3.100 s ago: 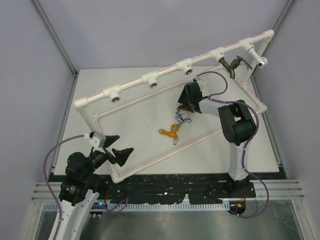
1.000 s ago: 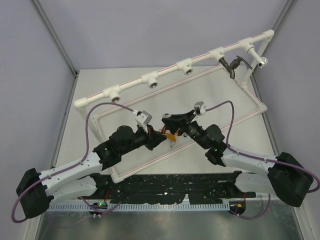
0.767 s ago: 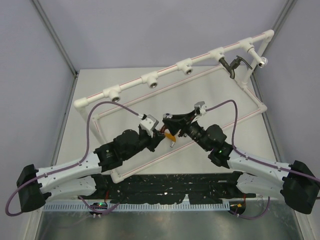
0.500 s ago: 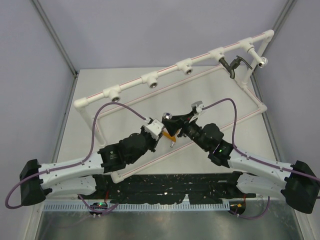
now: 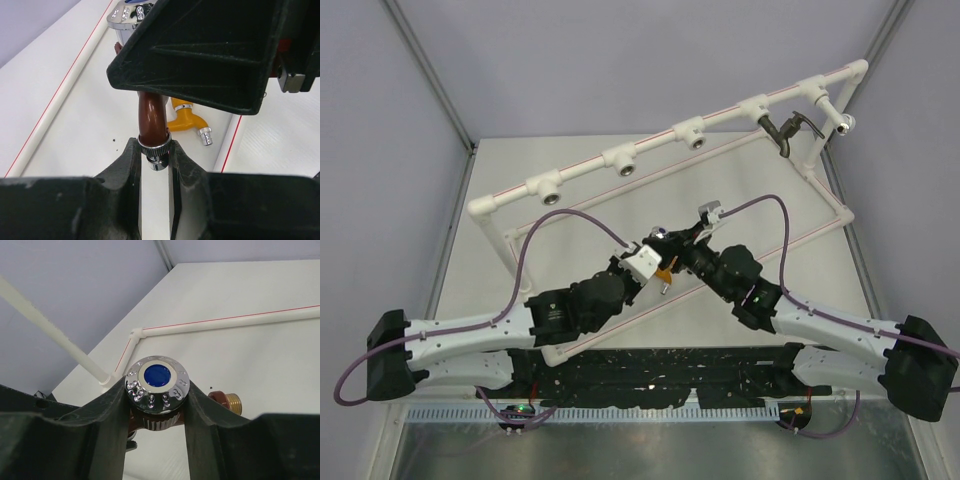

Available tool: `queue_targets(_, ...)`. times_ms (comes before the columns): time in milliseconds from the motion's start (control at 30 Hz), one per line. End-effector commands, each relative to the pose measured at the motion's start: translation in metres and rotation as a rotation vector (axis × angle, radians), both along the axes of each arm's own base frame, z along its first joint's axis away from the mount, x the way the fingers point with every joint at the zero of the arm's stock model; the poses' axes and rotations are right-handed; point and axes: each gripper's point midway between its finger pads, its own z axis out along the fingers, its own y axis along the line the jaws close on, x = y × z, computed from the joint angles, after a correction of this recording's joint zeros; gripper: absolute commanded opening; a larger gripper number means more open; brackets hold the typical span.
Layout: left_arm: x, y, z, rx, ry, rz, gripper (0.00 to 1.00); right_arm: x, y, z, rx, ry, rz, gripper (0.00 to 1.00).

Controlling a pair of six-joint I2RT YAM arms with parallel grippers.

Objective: Install the water faucets

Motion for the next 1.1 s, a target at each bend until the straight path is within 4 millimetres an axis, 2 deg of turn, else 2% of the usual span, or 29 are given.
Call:
queue_targets(0, 0.006, 0.007, 0.022, -0.017, -0.029, 0.062, 0.0, 0.008, -0.015, 0.04, 0.113, -0.08, -0.087, 0.27)
queue_targets(100, 0.006, 0.016, 0.016, 0.02, -0.023, 0.078, 0.0, 0.006, -0.026, 0.052, 0.158, -0.108, -0.106, 0.26)
queue_targets(167, 0.004, 0.02, 0.011, 0.048, -0.013, 0.075, 0.0, 0.004, -0.032, 0.056, 0.189, -0.126, -0.11, 0.31)
queue_targets(300, 0.0, 0.024, 0.001, 0.046, 0.032, 0.078, 0.0, 0.004, -0.041, 0.061, 0.231, -0.158, -0.127, 0.53)
queue_targets(500, -0.001, 0.037, -0.003, 0.107, 0.044, 0.102, 0.0, 0.006, -0.053, 0.055, 0.31, -0.144, -0.155, 0.6)
queue_targets(667, -0.002, 0.041, 0.003, 0.134, 0.044, 0.098, 0.0, 0.004, -0.038, 0.043, 0.278, -0.093, -0.091, 0.66)
queue_targets(900, -0.004, 0.038, 0.022, 0.126, 0.1, 0.08, 0.0, -0.006, -0.013, 0.015, 0.301, 0.003, 0.018, 0.68)
queue_targets(967, -0.007, 0.035, 0.026, 0.121, 0.115, 0.066, 0.0, -0.01, -0.006, 0.014, 0.337, 0.017, 0.055, 0.68)
queue_targets(1000, -0.007, 0.033, 0.029, 0.112, 0.119, 0.062, 0.0, -0.013, -0.001, 0.019, 0.367, 0.018, 0.084, 0.68)
queue_targets(1033, -0.007, 0.03, 0.03, 0.11, 0.124, 0.054, 0.0, -0.014, 0.004, 0.015, 0.365, 0.031, 0.097, 0.68)
queue_targets(1067, -0.007, 0.029, 0.03, 0.111, 0.126, 0.055, 0.0, -0.017, 0.009, 0.02, 0.386, 0.028, 0.123, 0.68)
